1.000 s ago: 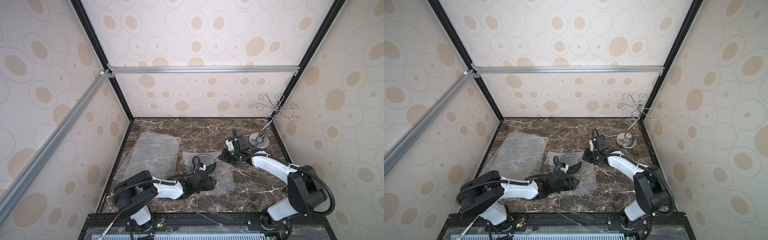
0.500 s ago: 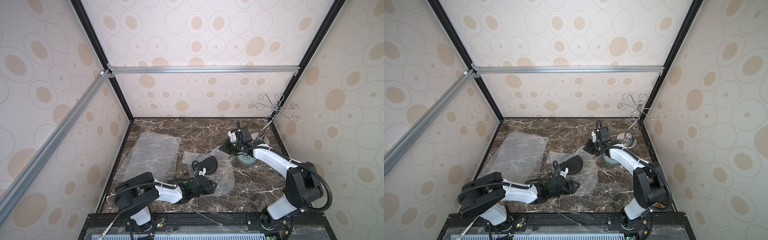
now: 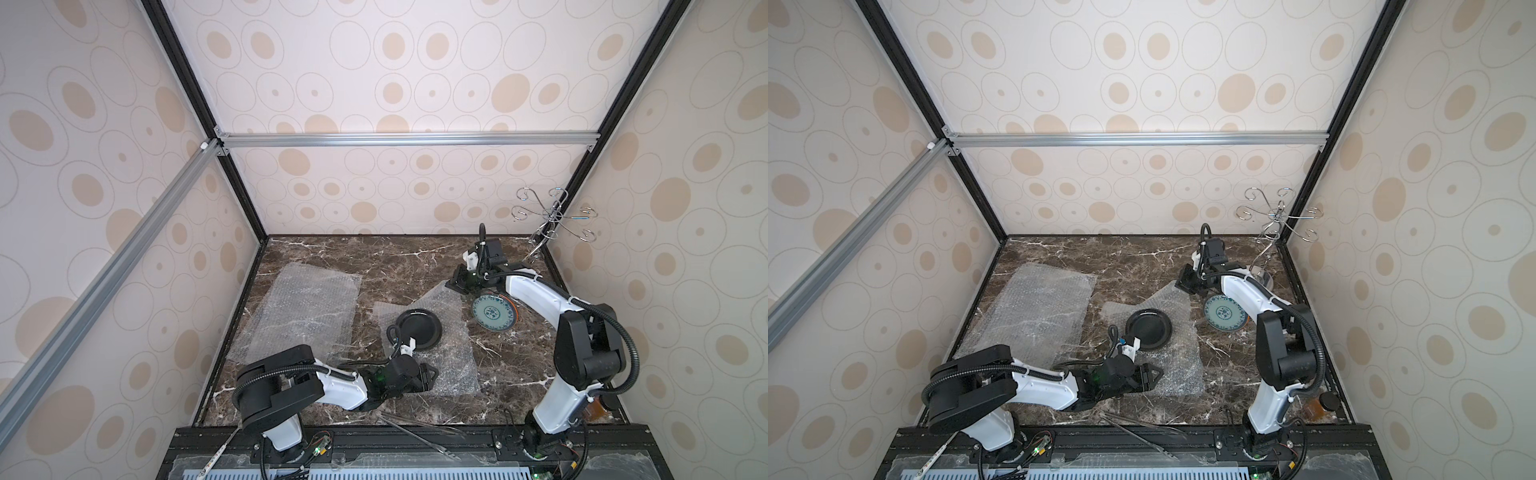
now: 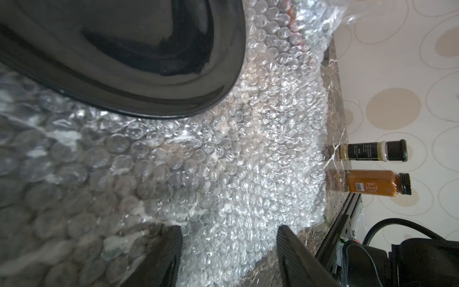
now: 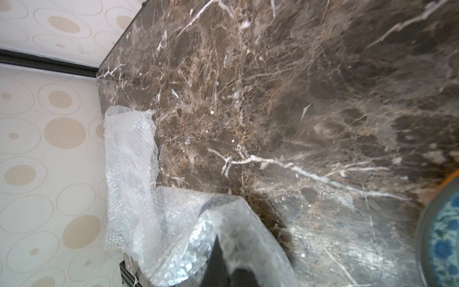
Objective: Unpack dinner plates from bubble wrap
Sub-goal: Unwrap the bubble wrap at the center of the board.
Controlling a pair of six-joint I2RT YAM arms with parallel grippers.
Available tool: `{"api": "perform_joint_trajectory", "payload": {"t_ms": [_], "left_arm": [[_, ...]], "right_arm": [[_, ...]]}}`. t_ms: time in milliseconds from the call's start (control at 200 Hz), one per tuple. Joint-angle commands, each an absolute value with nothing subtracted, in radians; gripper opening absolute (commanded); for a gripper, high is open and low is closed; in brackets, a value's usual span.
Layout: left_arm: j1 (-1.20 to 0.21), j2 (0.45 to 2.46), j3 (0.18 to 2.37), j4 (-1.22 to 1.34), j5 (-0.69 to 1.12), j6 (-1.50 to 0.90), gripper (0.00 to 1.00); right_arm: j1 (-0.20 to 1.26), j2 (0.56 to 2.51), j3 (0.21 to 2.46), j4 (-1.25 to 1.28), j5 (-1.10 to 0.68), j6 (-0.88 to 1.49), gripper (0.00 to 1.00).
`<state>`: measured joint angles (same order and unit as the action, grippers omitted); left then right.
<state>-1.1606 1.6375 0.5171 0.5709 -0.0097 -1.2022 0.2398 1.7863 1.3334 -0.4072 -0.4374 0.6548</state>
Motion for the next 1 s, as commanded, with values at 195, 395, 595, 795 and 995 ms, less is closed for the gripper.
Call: {"api": "perform_joint_trajectory", "payload": {"t_ms": [195, 395, 595, 795, 995], "left_arm": [[-1.178, 1.669, 0.49, 0.461, 0.005, -1.225, 0.62], [-1.178, 1.662, 0.501, 0.448, 0.005, -1.209, 0.62], [-1.178, 1.655, 0.511, 0.436, 0.005, -1.198, 0.62], [-1.178, 1.621, 0.547, 0.39, -0.004, -1.184, 0.63], [-1.159, 1.537, 0.656, 0.242, -0.001, -1.127, 0.7]], "right_arm": [[0.215, 1.905, 1.447, -0.46, -0.424, 0.603, 0.03], [0.206, 1.938, 1.482, -0.481, -0.373, 0.584, 0.23], [0.183, 1.952, 1.557, -0.508, -0.36, 0.569, 0.44], [0.185, 1.926, 1.648, -0.55, -0.368, 0.532, 0.52], [0.213, 1.81, 1.657, -0.623, -0.353, 0.47, 0.6]]}}
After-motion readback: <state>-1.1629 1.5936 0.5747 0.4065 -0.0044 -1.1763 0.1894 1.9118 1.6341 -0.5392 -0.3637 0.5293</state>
